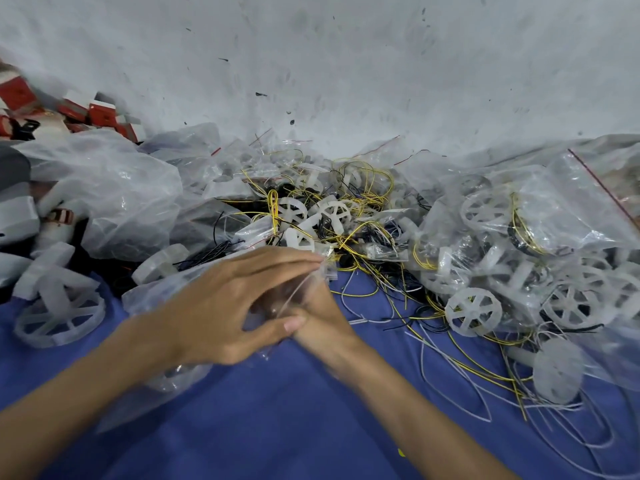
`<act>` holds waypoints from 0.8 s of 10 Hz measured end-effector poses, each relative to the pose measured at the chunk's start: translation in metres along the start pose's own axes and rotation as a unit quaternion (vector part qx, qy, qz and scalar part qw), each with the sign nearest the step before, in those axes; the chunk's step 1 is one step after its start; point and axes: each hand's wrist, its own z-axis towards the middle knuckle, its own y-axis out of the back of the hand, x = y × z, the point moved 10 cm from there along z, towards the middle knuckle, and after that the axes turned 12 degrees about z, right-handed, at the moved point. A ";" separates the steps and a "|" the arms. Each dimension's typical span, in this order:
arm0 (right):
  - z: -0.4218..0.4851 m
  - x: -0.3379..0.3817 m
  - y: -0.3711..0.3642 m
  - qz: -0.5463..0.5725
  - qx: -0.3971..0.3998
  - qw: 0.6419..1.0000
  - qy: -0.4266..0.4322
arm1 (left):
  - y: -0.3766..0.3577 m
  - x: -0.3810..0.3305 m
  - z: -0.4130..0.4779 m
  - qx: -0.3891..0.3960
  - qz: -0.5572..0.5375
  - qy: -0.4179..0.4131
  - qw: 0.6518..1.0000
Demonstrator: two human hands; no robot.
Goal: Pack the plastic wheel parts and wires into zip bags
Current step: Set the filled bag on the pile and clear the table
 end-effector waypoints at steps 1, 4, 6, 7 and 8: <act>0.000 -0.019 0.004 0.006 -0.007 0.997 -0.075 | 0.004 0.013 -0.003 0.034 -0.013 -0.015 0.999; -0.005 -0.042 -0.009 0.146 0.007 0.970 -0.194 | 0.010 0.016 -0.003 -0.077 0.010 -0.030 0.997; -0.024 -0.024 0.000 -0.237 0.129 0.937 -0.220 | -0.008 -0.006 0.000 -0.106 -0.068 -0.020 0.992; -0.029 -0.014 0.020 -0.322 0.025 0.923 -0.208 | -0.009 -0.013 0.000 -0.111 -0.091 -0.020 0.989; -0.046 -0.019 0.043 -0.651 -0.118 0.709 -0.243 | -0.015 -0.022 -0.002 -0.107 -0.046 -0.027 0.993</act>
